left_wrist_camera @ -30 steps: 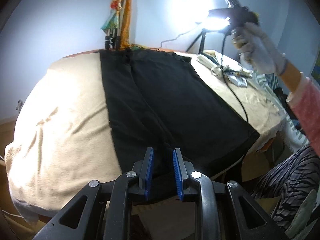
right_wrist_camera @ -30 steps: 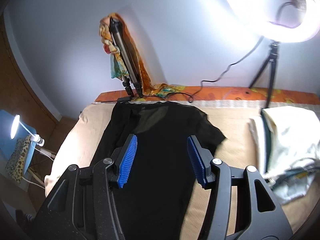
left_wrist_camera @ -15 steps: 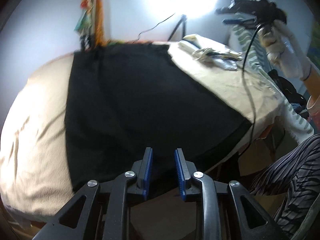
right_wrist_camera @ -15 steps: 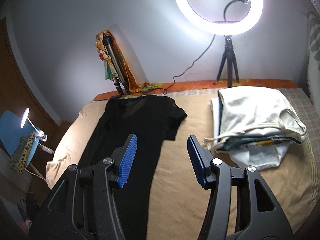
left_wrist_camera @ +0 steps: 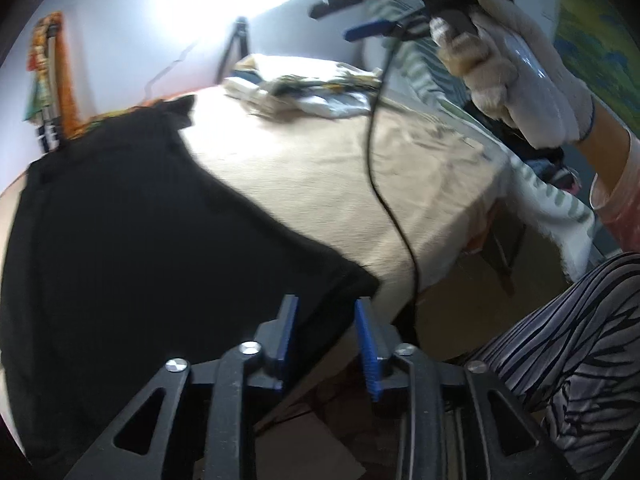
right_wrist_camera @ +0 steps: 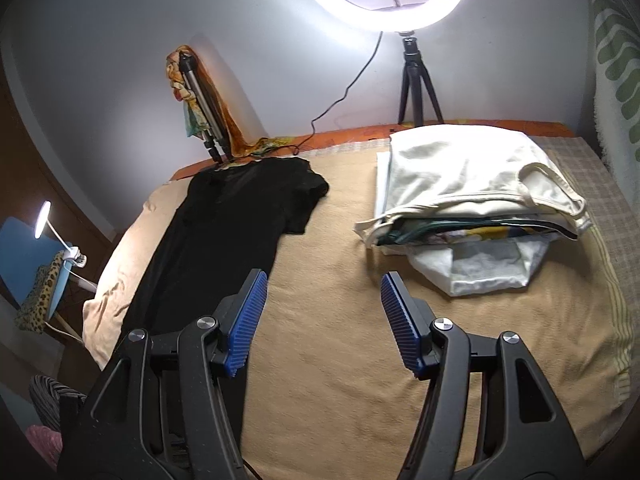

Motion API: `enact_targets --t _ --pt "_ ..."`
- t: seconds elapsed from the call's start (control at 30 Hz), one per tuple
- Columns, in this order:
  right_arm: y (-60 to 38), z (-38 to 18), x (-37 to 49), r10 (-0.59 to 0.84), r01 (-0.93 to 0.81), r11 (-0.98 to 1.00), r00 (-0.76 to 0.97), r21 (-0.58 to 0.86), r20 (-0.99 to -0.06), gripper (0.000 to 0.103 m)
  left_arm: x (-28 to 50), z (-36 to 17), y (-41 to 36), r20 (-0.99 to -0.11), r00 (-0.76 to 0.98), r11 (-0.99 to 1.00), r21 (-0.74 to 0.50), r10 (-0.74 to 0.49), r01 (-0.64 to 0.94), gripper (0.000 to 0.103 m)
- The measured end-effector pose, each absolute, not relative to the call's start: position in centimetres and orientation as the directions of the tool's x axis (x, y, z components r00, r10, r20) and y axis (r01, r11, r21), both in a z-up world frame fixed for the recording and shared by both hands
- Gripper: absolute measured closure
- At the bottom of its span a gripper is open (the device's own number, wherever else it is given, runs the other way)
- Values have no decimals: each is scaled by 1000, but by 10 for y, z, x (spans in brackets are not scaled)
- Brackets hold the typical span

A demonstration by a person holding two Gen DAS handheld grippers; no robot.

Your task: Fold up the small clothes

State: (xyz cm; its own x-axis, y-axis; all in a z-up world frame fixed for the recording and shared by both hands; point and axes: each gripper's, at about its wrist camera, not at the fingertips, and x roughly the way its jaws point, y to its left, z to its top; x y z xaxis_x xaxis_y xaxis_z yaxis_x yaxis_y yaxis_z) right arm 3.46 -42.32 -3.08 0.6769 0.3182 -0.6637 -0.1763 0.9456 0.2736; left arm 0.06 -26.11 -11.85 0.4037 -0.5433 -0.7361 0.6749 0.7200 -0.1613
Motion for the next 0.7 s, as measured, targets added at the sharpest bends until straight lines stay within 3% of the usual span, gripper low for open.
enact_targets --t 0.1,0.2,0.27,0.3,0.33,0.37,0.4,0.7 --pt "-435 -35 37 320 -161 943 677 291 -663 41 1 -121 -275 -742 384 702 -161 -550 694 55" --pt "-443 -41 45 339 -152 933 671 325 -660 40 3 -126 -287 -756 389 704 -131 -526 698 55" --pt "-444 -47 52 355 -151 926 662 347 -660 40 7 -130 -290 -758 402 711 -115 -514 693 63" --pt "-443 -51 57 363 -152 922 655 355 -662 41 9 -129 -289 -755 410 714 -109 -512 691 76" --pt "-441 -54 61 369 -154 920 650 360 -664 40 12 -129 -286 -753 407 716 -121 -517 687 82" --pt "-439 -57 66 375 -158 918 644 363 -667 40 15 -129 -283 -747 396 713 -148 -535 685 97" --pt "-435 -61 71 382 -163 915 637 368 -669 40 19 -128 -279 -742 387 717 -178 -548 674 101" --pt "-376 -89 136 465 -202 880 543 429 -699 41 29 -104 -234 -674 469 777 -258 -571 574 102"
